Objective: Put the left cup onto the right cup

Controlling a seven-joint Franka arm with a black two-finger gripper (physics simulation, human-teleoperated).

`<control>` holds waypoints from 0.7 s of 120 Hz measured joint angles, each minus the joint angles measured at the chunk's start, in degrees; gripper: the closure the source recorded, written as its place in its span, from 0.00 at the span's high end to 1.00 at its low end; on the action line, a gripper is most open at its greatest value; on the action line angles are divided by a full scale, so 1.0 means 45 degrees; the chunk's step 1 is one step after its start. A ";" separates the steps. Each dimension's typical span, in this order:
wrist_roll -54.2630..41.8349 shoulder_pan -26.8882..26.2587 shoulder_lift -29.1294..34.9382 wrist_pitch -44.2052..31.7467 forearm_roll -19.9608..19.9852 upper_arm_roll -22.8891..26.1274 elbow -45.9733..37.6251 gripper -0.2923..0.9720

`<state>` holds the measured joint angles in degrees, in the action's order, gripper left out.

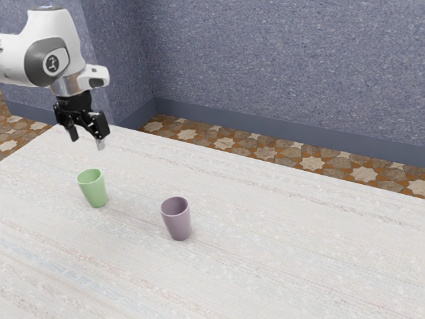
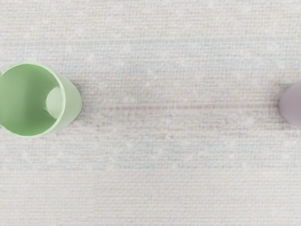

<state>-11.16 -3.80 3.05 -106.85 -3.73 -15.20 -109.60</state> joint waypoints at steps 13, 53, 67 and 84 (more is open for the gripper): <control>-0.0190 0.0017 -0.0275 -0.0459 -0.0097 -0.0227 -0.0156 0.77; -0.0980 0.0270 -0.1159 -0.1542 -0.0155 -0.0676 -0.0204 0.57; -0.1187 0.0167 -0.1483 -0.1778 -0.0149 -0.0801 -0.0149 0.55; -0.1533 -0.0002 -0.1978 -0.2148 -0.0137 -0.0954 -0.0034 0.54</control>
<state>-18.06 -3.81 -5.85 -116.52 -4.35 -19.49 -109.75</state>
